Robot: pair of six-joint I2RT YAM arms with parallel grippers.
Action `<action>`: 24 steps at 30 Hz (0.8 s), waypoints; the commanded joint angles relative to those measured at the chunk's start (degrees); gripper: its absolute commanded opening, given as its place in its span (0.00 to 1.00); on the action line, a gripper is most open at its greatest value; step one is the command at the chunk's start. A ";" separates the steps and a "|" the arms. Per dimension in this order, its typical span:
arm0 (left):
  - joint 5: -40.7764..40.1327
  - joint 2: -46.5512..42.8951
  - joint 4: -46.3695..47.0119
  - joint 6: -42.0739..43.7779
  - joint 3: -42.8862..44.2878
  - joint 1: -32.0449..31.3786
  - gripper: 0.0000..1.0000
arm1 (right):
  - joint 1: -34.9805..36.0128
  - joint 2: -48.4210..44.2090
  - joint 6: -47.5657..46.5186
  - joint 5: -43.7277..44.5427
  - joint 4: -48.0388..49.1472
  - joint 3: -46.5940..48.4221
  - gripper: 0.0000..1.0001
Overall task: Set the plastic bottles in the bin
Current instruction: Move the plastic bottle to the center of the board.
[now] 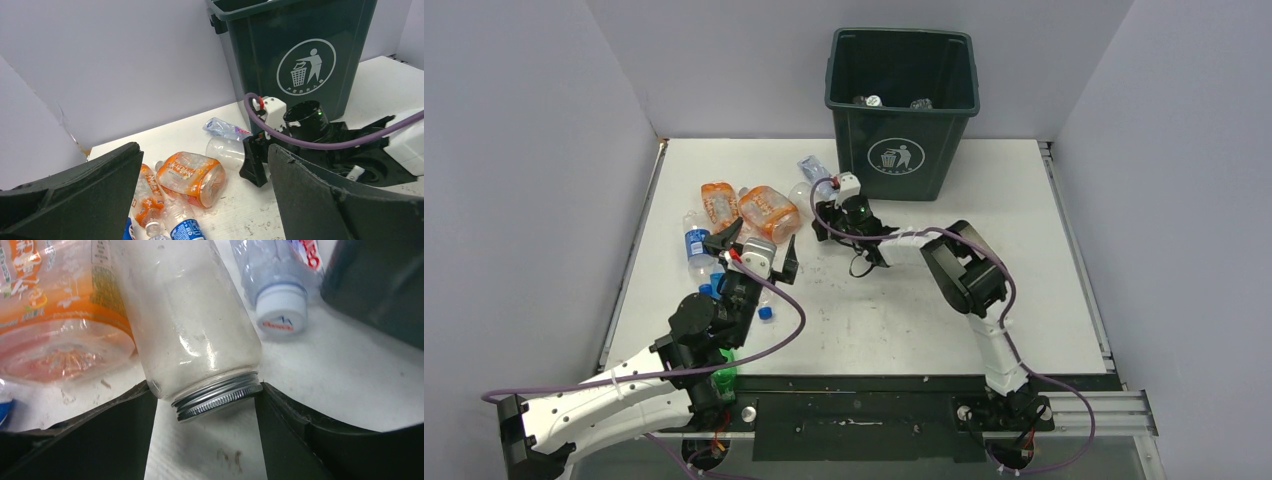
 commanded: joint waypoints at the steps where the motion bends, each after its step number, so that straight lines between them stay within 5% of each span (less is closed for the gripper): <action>1: 1.16 -0.16 2.38 0.22 0.47 -0.20 0.96 | 0.23 -9.31 2.43 0.93 6.20 -8.86 0.41; 8: 1.99 0.04 1.80 -0.67 0.64 -0.33 0.96 | 2.11 -22.19 5.68 5.63 10.06 -27.31 0.41; 18: 3.05 0.62 0.55 -1.31 1.25 -0.90 0.96 | 2.81 -39.59 5.64 8.62 1.49 -42.95 0.42; 21: 3.03 0.86 0.27 -1.40 1.42 -0.90 0.96 | 3.04 -42.38 5.25 8.65 -1.61 -44.28 0.49; 24: 3.20 1.10 0.03 -1.58 1.44 -1.07 0.96 | 3.46 -44.81 4.79 8.41 -4.02 -44.43 0.68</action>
